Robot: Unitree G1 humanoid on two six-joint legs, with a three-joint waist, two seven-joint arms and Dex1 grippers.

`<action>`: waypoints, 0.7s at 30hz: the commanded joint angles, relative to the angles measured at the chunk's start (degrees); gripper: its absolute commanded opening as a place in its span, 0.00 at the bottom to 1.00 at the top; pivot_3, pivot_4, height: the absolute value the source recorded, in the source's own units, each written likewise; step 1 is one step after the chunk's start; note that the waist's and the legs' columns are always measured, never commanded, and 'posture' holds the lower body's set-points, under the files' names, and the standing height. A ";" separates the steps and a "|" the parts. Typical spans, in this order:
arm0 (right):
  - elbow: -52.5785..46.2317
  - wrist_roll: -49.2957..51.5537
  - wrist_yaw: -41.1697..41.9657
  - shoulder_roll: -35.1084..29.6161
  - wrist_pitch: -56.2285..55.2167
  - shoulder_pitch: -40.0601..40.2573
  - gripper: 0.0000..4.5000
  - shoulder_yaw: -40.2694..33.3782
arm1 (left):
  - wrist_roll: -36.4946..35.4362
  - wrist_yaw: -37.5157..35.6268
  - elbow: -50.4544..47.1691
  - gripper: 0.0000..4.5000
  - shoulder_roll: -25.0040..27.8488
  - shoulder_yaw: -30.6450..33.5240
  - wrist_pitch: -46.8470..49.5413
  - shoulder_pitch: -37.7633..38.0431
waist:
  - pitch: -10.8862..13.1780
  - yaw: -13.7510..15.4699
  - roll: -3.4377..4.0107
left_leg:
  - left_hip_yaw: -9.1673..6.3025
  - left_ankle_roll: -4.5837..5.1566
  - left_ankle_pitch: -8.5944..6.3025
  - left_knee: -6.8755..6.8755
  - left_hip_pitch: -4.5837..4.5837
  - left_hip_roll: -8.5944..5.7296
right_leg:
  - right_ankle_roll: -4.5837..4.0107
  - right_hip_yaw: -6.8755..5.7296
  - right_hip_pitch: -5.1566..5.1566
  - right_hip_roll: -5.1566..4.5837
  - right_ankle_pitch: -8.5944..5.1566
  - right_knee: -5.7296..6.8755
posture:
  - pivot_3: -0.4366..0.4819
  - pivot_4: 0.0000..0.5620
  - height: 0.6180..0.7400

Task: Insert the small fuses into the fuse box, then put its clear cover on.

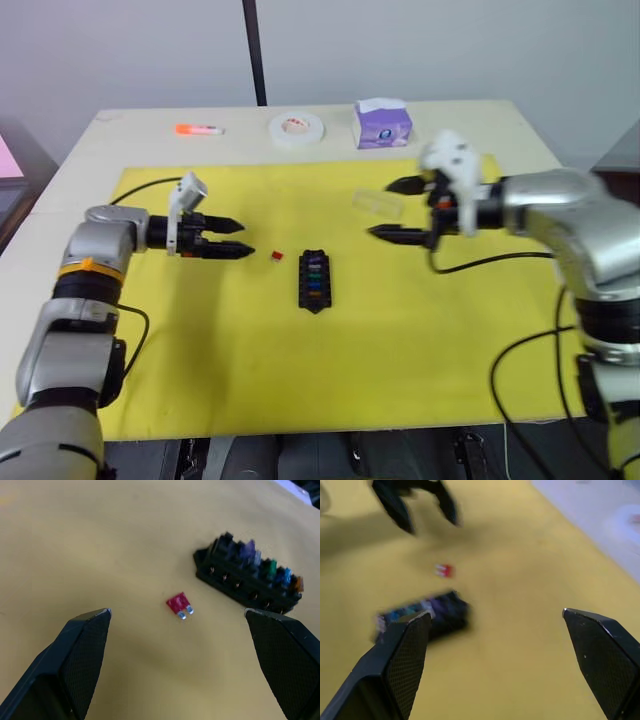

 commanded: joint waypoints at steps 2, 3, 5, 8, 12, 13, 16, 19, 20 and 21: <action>-7.59 1.70 -9.70 9.72 11.38 -2.12 0.99 2.21 | 2.20 -0.14 4.09 1.00 -1.72 -0.33 -4.03 -1.98 | -0.01 0.43 -0.01 | -0.10 0.00 0.01 0.33 -0.52 0.00 | -0.01 -0.06 -0.48 0.01 0.01 0.40 | 0.48 0.27 1.00; -8.27 1.86 -10.69 10.92 12.67 -1.70 0.99 2.60 | 2.35 -0.21 4.76 1.00 -2.23 -0.26 -4.39 -2.15 | -0.01 0.65 -0.01 | -0.21 0.00 0.00 0.53 -0.74 -0.02 | -0.01 -0.16 -0.61 0.01 0.00 0.54 | 0.48 0.27 1.00; -8.90 1.84 -12.24 12.13 13.97 -0.62 0.99 3.68 | 2.46 -0.60 5.21 1.00 -3.21 -0.38 -4.64 -2.23 | -0.01 0.92 -0.01 | -0.24 0.00 0.00 0.66 -0.78 -0.08 | 0.01 -0.20 -0.56 -0.06 0.01 0.54 | 0.48 0.27 1.00; -8.57 2.19 -13.33 12.33 14.76 0.14 0.99 3.84 | 2.57 -0.76 4.98 1.00 -4.22 -0.67 -5.07 -1.84 | -0.01 1.02 -0.01 | -0.22 0.00 0.00 0.72 -0.73 -0.10 | 0.01 -0.19 -0.45 -0.08 0.01 0.47 | 0.48 0.27 1.00; -7.13 1.80 -14.50 11.58 14.17 0.59 0.99 3.65 | 2.80 -0.35 4.37 1.00 -6.39 -1.06 -5.55 -0.66 | -0.02 0.90 -0.01 | -0.24 0.00 0.00 0.67 -0.68 -0.09 | 0.01 -0.19 -0.45 -0.04 0.00 0.50 | 0.48 0.27 1.00; -6.96 1.82 -14.64 11.37 14.03 0.63 0.99 3.61 | 2.88 -0.16 4.30 1.00 -6.81 -1.09 -5.56 -0.57 | -0.02 0.91 -0.01 | -0.24 0.00 0.00 0.67 -0.68 -0.09 | 0.01 -0.19 -0.45 -0.04 0.00 0.51 | 0.48 0.27 1.00; -6.66 2.02 -14.98 10.88 13.94 0.74 0.99 3.63 | 3.03 -0.28 4.36 1.00 -7.91 -1.14 -5.33 -0.49 | -0.02 0.99 -0.01 | -0.24 0.00 0.00 0.67 -0.68 -0.09 | 0.01 -0.19 -0.45 -0.05 0.01 0.51 | 0.48 0.27 1.00; -6.76 2.36 -15.23 10.55 14.20 0.92 0.99 3.54 | 3.44 -0.58 4.22 1.00 -8.72 -1.53 -5.04 -0.12 | -0.02 1.32 -0.01 | -0.24 0.00 0.00 0.68 -0.68 -0.09 | 0.01 -0.19 -0.45 -0.05 0.00 0.50 | 0.48 0.27 1.00; -6.82 2.49 -15.32 10.40 14.27 1.03 0.99 3.49 | 3.95 -1.00 4.07 1.00 -8.80 -2.12 -5.22 0.25 | -0.02 1.50 -0.01 | -0.24 0.00 0.00 0.68 -0.68 -0.09 | 0.01 -0.19 -0.44 -0.05 0.00 0.50 | 0.48 0.27 1.00; -6.80 2.57 -15.50 10.30 14.36 1.15 0.99 3.36 | 4.13 -1.56 3.89 1.00 -8.95 -2.54 -4.70 0.69 | -0.02 1.59 -0.01 | -0.23 0.00 0.00 0.68 -0.68 -0.09 | 0.01 -0.19 -0.44 -0.05 0.00 0.50 | 0.48 0.27 1.00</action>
